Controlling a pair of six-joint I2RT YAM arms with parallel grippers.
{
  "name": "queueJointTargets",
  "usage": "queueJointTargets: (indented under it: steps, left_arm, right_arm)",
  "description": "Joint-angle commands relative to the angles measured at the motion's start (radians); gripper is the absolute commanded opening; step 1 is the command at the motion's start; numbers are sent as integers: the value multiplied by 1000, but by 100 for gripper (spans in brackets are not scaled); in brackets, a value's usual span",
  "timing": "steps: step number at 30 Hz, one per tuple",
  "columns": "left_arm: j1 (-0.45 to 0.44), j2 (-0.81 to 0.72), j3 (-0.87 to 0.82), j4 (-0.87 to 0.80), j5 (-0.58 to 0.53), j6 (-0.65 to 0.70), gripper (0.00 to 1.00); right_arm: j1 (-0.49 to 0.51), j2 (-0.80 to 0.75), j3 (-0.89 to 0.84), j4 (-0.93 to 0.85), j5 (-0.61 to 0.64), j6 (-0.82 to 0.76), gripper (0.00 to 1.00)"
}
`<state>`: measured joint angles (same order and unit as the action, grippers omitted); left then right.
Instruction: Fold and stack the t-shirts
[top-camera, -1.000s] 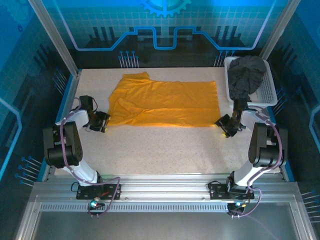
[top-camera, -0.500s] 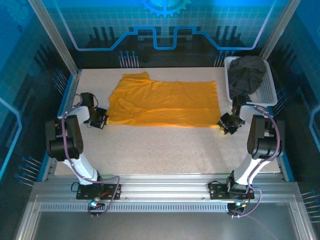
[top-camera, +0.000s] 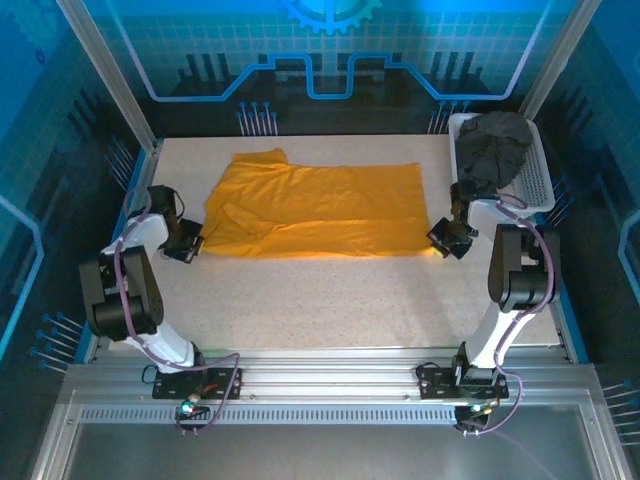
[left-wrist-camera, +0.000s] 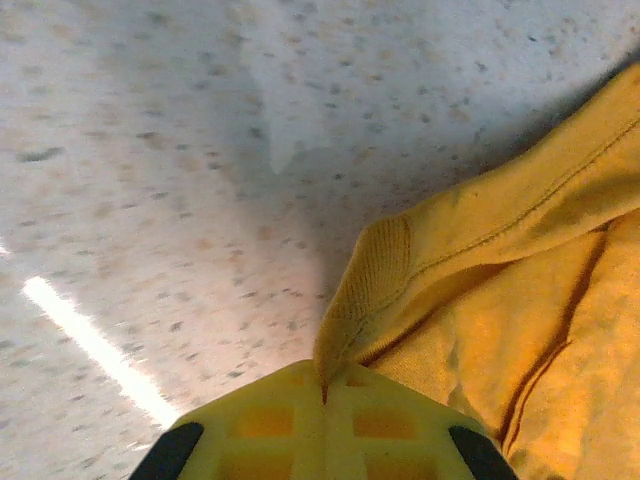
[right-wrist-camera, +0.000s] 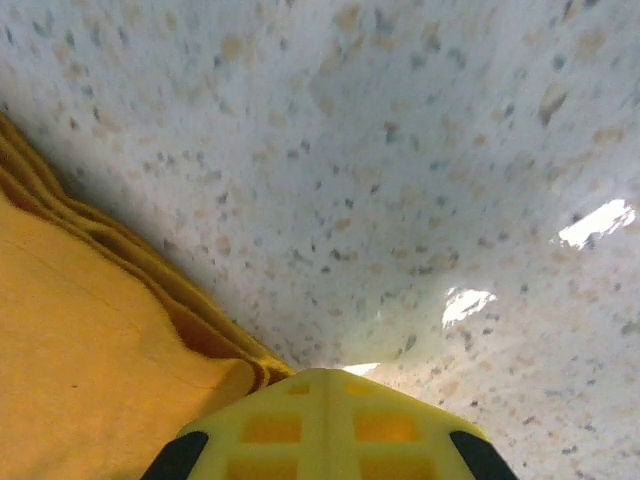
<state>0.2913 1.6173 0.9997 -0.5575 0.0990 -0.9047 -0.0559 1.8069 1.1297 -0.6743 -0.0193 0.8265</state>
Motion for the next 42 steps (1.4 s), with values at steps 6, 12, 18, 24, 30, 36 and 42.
queueJointTargets:
  steps: [6,12,18,24,30,36,42]
  left_arm:
    - [50,-126,-83,-172,-92,78,1]
    - [84,-251,-169,-205,-164,81,14]
    - [149,-263,-162,-208,-128,89,30]
    - [104,-310,-185,-199,5,-54,35]
    - [-51,-276,-196,-96,53,-222,35]
    - [-26,-95,-148,-74,22,-124,32]
    - [42,27,-99,-82,-25,-34,29]
  right_arm:
    - [56,-130,-130,-89,30,10,0]
    - [115,-266,-187,-97,46,-10,0]
    - [187,-241,-131,-70,14,-20,22]
    - [210,-106,-6,-53,5,-56,25]
    - [225,46,125,-76,28,-111,22]
    - [253,162,229,-172,88,-145,20]
    - [286,258,279,-313,161,-195,21]
